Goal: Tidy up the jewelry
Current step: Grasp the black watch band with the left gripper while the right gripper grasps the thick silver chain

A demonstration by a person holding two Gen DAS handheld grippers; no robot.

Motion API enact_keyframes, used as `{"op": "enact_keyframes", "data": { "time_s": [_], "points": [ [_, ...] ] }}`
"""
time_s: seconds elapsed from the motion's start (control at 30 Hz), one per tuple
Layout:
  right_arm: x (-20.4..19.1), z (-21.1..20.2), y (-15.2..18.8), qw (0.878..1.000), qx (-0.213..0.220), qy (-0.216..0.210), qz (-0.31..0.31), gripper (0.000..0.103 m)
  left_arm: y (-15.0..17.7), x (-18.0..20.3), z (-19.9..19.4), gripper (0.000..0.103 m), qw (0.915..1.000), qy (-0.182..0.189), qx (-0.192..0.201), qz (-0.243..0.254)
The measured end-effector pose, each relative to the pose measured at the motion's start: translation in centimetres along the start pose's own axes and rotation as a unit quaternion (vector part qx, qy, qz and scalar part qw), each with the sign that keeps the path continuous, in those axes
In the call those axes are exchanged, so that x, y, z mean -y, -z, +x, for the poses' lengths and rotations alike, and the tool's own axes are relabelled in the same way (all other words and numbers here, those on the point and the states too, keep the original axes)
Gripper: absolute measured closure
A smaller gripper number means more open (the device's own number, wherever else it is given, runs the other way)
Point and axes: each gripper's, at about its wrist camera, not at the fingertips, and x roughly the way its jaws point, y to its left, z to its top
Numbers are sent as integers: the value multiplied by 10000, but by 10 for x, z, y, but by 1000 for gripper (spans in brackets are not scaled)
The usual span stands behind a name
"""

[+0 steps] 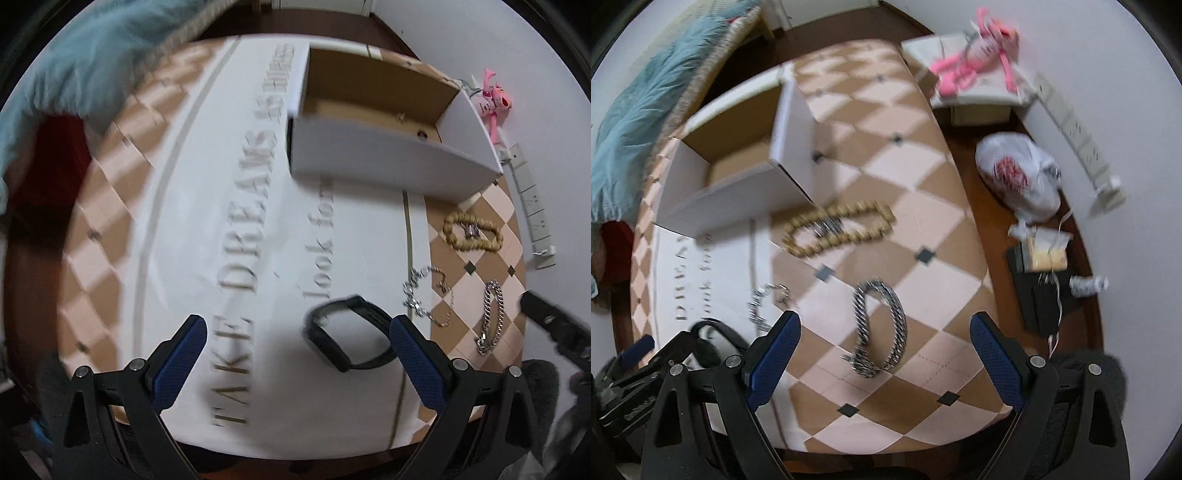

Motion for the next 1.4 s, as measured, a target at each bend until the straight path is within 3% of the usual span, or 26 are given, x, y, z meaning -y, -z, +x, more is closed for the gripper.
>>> {"op": "enact_keyframes", "data": {
  "time_s": [0.07,0.13,0.17,0.33,0.53,0.6,0.87,1.03,1.4],
  "points": [
    [8,11,5,9998,-75,-78,167,14,4,-1,10,9,9996,235,-118,-116],
    [13,16,8,9995,-142,-61,258,25,6,1,18,34,9992,304,-225,-149],
    [16,18,10,9993,-157,-85,314,29,7,3,22,42,9989,357,-283,-134],
    [23,22,12,9990,-166,-49,422,42,9,23,22,82,9990,45,-58,451],
    [14,30,16,9995,-159,228,130,73,16,33,18,85,9966,-82,135,804],
    [5,28,17,9994,-60,330,-80,96,15,33,17,86,9963,-98,161,844],
    [-6,1,16,9967,-12,-800,130,96,20,33,-10,93,9959,86,326,834],
    [-24,-36,9,9929,265,-1157,23,96,12,32,-39,93,9950,284,523,801],
    [-55,-124,-60,9748,1027,-1903,-541,96,-73,33,-103,93,9876,784,1099,799]
  ]
}}
